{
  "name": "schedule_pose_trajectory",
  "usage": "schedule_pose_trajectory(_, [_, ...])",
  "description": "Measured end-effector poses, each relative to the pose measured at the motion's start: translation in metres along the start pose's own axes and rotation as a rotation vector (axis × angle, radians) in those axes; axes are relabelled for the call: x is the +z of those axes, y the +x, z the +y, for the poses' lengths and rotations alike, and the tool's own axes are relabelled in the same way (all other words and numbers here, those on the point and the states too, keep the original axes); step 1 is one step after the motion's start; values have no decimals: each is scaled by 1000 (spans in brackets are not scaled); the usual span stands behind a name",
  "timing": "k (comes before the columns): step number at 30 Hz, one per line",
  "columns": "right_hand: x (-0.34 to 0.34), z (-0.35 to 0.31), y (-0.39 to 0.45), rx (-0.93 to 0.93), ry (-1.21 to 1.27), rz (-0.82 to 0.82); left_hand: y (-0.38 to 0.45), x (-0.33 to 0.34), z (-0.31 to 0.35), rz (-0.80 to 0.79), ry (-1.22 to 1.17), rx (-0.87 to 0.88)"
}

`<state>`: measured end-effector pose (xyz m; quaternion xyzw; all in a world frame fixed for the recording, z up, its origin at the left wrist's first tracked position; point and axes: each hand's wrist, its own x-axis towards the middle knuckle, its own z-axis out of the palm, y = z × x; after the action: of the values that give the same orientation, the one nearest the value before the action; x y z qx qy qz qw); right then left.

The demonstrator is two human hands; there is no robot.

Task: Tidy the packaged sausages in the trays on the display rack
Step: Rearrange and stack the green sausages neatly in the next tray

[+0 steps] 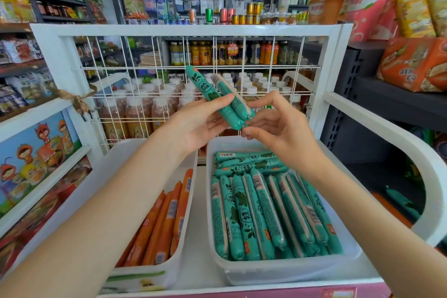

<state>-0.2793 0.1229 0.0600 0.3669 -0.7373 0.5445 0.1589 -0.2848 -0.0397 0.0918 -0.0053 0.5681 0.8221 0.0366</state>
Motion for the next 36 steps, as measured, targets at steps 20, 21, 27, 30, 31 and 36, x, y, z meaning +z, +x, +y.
schedule_pose_trajectory(20, [-1, -6, 4, 104, 454, -64, 0, 3, 5, -12, -79, 43])
schedule_pose_trajectory(21, [0, -6, 4, 96, 442, -57, 0, 3, 5, -18, -74, 45])
schedule_pose_trajectory(27, [0, -4, 3, 87, 405, -25, 4, 2, 3, -23, -50, 56])
schedule_pose_trajectory(30, [0, -1, 2, 125, 414, -23, 6, 2, -1, -7, -42, 89])
schedule_pose_trajectory(31, [0, 0, 1, 158, 403, -26, 7, 3, -4, 10, -43, 113])
schedule_pose_trajectory(36, [4, 18, 0, 381, 434, 196, 20, 9, -35, 91, -45, 147])
